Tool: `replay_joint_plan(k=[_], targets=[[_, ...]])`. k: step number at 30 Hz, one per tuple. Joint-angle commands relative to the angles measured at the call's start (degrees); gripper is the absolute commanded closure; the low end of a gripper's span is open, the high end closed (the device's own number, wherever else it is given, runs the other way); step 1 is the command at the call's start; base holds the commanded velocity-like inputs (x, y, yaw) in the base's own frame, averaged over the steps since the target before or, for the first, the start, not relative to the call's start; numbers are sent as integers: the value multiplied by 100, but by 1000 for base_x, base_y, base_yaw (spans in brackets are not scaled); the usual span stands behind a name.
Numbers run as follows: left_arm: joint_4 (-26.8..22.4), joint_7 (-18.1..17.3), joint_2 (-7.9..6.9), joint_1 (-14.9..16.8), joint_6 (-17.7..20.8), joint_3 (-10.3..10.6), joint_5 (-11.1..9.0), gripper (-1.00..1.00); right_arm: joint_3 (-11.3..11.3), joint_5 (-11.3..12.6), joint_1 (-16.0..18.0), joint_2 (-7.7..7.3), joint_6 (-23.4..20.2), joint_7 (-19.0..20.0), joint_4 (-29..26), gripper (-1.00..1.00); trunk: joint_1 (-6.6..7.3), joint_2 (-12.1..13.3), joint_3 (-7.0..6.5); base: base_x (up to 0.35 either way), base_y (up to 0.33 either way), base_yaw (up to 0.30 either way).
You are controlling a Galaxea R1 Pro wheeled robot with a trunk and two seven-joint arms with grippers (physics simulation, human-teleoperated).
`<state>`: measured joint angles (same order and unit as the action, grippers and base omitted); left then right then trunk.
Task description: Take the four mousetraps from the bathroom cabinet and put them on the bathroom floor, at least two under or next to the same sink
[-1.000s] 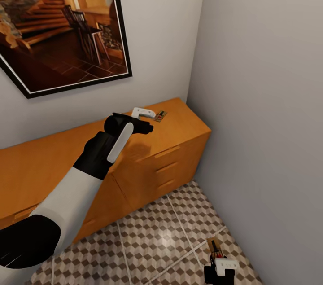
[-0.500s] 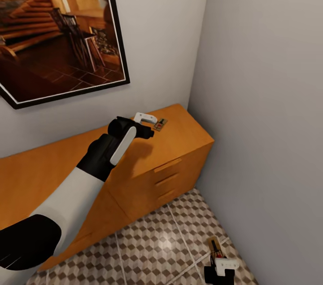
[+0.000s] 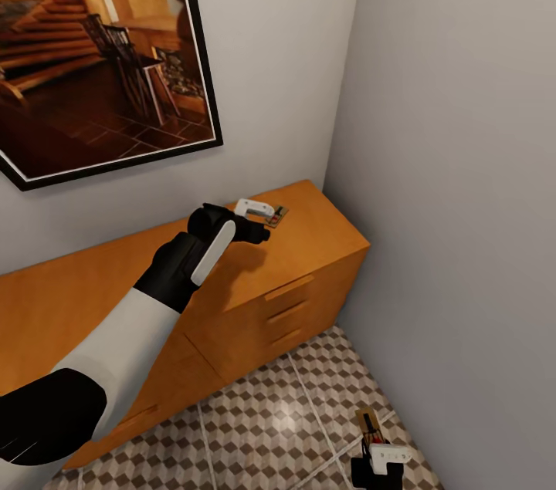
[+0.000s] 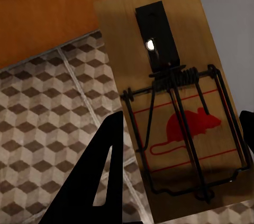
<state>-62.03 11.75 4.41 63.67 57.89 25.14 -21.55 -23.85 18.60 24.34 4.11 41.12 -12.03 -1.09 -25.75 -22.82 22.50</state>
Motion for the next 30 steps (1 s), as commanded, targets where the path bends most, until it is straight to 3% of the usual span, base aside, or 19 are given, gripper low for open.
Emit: replay_joint_plan(k=[1, 30], targets=[[10, 31, -1, 6, 15, 8, -60, -100, -50, 29, 5, 2, 12, -38, 4, 100, -3, -10, 9, 1, 0, 0], [57, -14, -1, 5, 12, 9, -53, -100, -50, 27, 5, 9, 10, -37, 4, 100, -3, -10, 9, 7, 0, 0]])
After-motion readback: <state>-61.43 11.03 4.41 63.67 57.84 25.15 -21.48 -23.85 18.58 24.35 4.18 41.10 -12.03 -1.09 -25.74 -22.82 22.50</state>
